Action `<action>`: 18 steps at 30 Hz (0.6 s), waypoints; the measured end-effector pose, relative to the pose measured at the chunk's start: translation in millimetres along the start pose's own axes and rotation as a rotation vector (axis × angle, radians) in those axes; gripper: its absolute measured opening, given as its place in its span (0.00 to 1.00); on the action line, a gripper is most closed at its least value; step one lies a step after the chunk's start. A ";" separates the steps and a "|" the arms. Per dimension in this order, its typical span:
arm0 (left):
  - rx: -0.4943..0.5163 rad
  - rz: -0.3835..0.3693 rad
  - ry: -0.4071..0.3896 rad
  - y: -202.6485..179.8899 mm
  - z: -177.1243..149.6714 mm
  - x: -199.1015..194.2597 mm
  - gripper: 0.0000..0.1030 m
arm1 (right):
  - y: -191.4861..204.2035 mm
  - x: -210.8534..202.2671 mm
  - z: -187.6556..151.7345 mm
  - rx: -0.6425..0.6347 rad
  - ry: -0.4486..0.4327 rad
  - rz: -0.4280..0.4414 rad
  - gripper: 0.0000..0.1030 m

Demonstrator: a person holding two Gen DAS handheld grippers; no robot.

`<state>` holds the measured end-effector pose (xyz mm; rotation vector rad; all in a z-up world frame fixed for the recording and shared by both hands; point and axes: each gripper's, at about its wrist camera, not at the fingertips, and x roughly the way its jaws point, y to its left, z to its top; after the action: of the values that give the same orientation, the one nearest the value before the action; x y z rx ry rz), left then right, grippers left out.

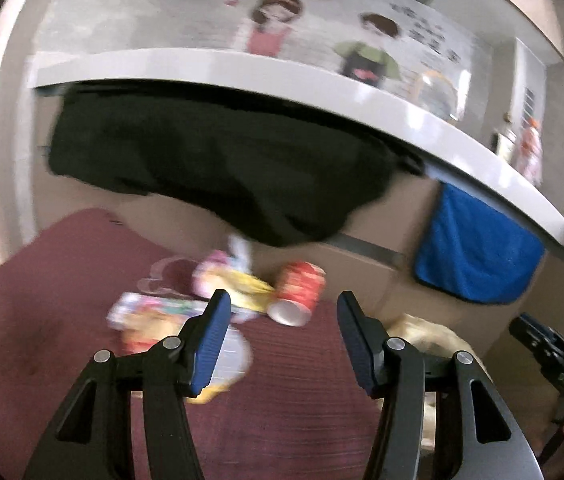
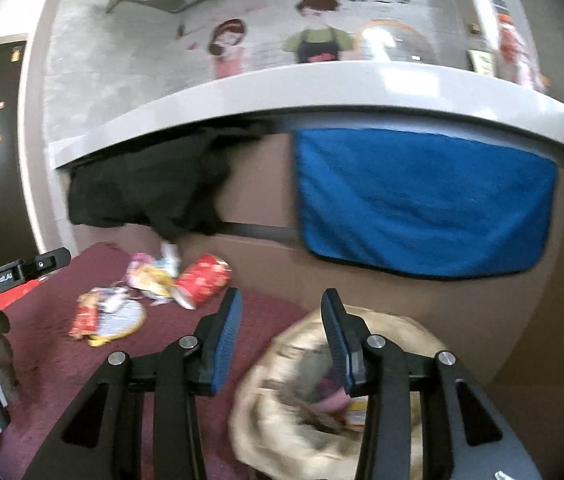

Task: Collect trash
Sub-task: 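Reach the left tool to the red snack packet and grasp it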

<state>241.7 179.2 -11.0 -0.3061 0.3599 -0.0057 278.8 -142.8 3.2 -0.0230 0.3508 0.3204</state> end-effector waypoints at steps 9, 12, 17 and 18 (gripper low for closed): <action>-0.146 0.080 0.047 107.6 -6.8 -10.7 0.55 | 81.1 38.2 7.2 -0.042 0.070 0.144 0.38; -0.170 0.039 0.120 124.3 -19.6 8.4 0.55 | 101.9 49.0 3.3 -0.064 0.084 0.144 0.38; -0.222 -0.012 0.239 136.9 -34.3 57.0 0.55 | 117.8 66.2 -1.9 -0.065 0.114 0.144 0.38; -0.229 -0.020 0.259 137.5 -37.1 65.3 0.55 | 119.4 69.3 -3.2 -0.063 0.118 0.145 0.38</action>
<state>283.2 295.5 -107.3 -0.5375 0.6164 -0.0236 302.1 -8.5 -19.5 -0.0792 0.4608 0.4748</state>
